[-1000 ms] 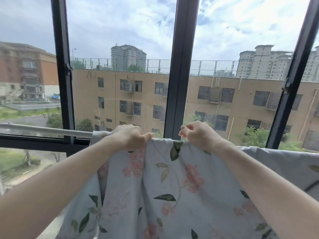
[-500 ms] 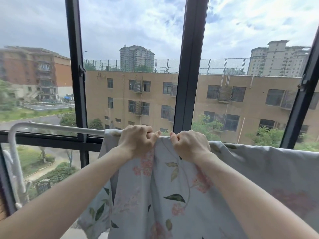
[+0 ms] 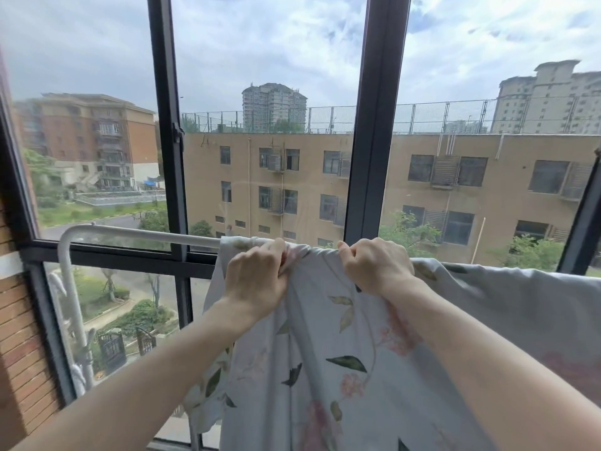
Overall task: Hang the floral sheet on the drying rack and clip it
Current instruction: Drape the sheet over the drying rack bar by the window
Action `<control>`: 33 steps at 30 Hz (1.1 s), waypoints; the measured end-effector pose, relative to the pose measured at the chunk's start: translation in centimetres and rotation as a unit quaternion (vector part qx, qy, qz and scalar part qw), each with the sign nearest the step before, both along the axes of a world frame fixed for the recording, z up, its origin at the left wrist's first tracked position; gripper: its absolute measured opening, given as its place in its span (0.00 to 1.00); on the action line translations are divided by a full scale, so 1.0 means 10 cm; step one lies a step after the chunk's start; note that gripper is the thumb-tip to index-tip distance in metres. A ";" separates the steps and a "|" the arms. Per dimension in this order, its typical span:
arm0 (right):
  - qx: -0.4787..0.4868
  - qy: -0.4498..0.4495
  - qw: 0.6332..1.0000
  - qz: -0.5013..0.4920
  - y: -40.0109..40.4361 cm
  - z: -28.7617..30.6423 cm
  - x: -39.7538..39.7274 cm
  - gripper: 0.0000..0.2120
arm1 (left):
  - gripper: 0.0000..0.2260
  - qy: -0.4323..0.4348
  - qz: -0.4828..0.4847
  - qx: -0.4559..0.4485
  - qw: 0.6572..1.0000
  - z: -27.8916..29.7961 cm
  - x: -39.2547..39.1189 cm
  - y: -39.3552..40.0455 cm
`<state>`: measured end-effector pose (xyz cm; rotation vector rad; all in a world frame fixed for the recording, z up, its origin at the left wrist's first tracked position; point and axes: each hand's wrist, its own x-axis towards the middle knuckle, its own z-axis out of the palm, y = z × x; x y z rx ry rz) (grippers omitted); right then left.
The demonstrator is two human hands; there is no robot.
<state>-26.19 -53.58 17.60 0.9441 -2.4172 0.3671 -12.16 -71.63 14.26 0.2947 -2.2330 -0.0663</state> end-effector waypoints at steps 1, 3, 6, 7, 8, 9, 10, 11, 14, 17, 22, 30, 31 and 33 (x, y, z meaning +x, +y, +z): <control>0.005 -0.003 1.000 -0.004 0.00 0.01 0.00 0.31 | 0.07 -0.011 -0.002 0.001 1.000 0.05 0.02 -0.04; 0.017 -0.014 1.000 -0.010 0.00 0.02 0.00 0.32 | 0.07 -0.020 0.004 -0.017 1.000 0.19 0.07 -0.14; 0.035 -0.037 0.999 -0.014 0.02 0.05 -0.01 0.35 | 0.09 -0.021 0.013 0.022 0.999 0.49 0.11 -0.33; 0.040 -0.046 0.998 -0.014 0.02 0.06 -0.01 0.36 | 0.08 -0.018 0.021 0.037 0.999 0.60 0.11 -0.39; 0.045 -0.054 0.997 -0.014 0.02 0.08 0.00 0.37 | 0.08 -0.017 0.026 0.049 0.998 0.72 0.11 -0.45; 0.050 -0.062 0.997 -0.015 0.02 0.10 0.01 0.36 | 0.06 -0.025 0.029 0.065 0.997 0.84 0.09 -0.50; 0.055 -0.070 0.996 -0.017 0.02 0.12 0.02 0.35 | 0.06 -0.038 0.027 0.085 0.995 0.94 0.08 -0.55; 0.061 -0.077 0.995 -0.019 0.01 0.13 0.03 0.34 | 0.05 -0.056 0.022 0.107 0.992 1.03 0.06 -0.60; 0.070 -0.090 0.993 -0.025 -0.02 0.15 0.02 0.33 | 0.08 -0.118 0.009 0.166 0.979 1.22 0.00 -0.79; 0.070 -0.086 0.993 -0.028 -0.02 0.13 -0.02 0.34 | 0.06 -0.183 0.009 0.239 0.954 1.26 -0.04 -0.97; 0.067 -0.067 0.995 -0.030 0.01 0.11 -0.05 0.37 | 0.04 -0.289 -0.018 0.322 0.901 1.19 -0.03 -1.16; -0.013 0.067 0.997 -0.023 0.05 -0.09 0.02 0.35 | 0.20 -0.328 -0.024 0.200 0.923 1.12 -0.05 -0.72; -0.013 0.063 0.998 -0.021 0.05 -0.08 0.02 0.35 | 0.22 -0.313 -0.008 0.187 0.931 1.13 -0.04 -0.70; -0.012 0.051 0.998 -0.018 0.04 -0.06 0.02 0.36 | 0.23 -0.291 0.035 0.156 0.943 1.12 -0.03 -0.72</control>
